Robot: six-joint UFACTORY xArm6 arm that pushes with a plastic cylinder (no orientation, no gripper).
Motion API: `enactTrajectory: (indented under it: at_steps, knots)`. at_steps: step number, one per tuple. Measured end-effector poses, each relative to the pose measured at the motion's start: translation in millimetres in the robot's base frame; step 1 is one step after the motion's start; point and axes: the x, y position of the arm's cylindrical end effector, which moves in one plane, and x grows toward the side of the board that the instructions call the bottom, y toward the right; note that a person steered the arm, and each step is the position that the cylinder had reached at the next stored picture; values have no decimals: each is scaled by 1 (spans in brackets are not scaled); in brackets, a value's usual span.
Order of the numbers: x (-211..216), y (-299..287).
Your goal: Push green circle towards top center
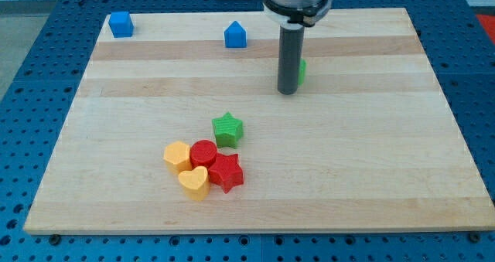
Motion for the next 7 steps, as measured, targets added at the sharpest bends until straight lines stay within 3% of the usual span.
enactTrajectory:
  at_steps: [2, 6, 7]
  knots:
    - [7, 43]
    - [-36, -10]
    - [-36, 8]
